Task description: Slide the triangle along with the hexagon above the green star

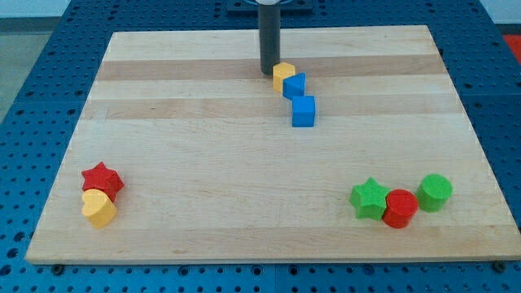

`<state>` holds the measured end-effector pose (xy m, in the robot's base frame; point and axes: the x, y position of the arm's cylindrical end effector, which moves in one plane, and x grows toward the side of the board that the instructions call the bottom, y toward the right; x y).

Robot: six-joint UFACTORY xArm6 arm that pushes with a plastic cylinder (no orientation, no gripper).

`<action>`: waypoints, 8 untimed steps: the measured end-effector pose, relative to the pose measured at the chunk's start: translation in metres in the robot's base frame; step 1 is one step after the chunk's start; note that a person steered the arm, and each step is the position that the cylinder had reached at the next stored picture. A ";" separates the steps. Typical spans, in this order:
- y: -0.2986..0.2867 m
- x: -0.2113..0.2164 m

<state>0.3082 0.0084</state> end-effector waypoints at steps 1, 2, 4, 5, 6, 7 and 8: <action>0.027 0.020; 0.049 0.039; 0.106 0.072; 0.126 0.084; 0.143 0.110; 0.145 0.139; 0.145 0.162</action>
<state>0.4698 0.1534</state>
